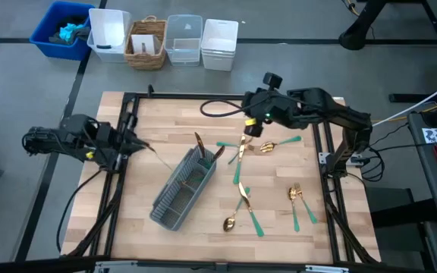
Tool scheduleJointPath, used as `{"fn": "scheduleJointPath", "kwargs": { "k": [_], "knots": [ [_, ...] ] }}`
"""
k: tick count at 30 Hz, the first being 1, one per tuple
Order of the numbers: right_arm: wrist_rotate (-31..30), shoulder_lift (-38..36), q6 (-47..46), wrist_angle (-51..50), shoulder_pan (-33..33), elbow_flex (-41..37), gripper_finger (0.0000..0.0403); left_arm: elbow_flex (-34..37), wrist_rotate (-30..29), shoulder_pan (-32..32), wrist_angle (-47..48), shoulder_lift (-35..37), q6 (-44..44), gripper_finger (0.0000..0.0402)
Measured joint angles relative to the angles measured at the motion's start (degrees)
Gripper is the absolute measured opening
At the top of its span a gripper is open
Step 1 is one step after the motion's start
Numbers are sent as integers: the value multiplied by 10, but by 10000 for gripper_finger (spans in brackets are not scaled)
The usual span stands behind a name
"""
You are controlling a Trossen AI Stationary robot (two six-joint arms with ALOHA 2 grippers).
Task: Sort silverware
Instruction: Put the green spoon into the silverware basket
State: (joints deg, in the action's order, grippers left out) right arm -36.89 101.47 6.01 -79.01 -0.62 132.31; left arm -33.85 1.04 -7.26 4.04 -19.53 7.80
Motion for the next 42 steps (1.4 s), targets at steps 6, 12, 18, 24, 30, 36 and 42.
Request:
{"fn": "scheduleJointPath", "kwargs": {
  "k": [6,12,18,24,30,36,42],
  "knots": [
    [90,-1,0,-54,9,0,97,-14,14,-27,50,-68,50,0],
    [140,-1,0,-99,19,-1,97,-61,18,-55,132,-148,75,0],
    [141,-1,-3,-109,18,-13,97,-125,18,-78,208,-204,89,0],
    [146,-1,-2,-110,18,-74,97,-169,18,-95,254,-239,96,0],
    [171,-1,-14,-59,18,-165,97,-171,17,-105,259,-289,152,0],
    [286,-1,-13,6,17,-243,97,-171,-4,-117,259,-343,190,5],
    [370,-1,-18,50,17,-305,97,-171,-33,-127,258,-375,196,17]
  ]
}}
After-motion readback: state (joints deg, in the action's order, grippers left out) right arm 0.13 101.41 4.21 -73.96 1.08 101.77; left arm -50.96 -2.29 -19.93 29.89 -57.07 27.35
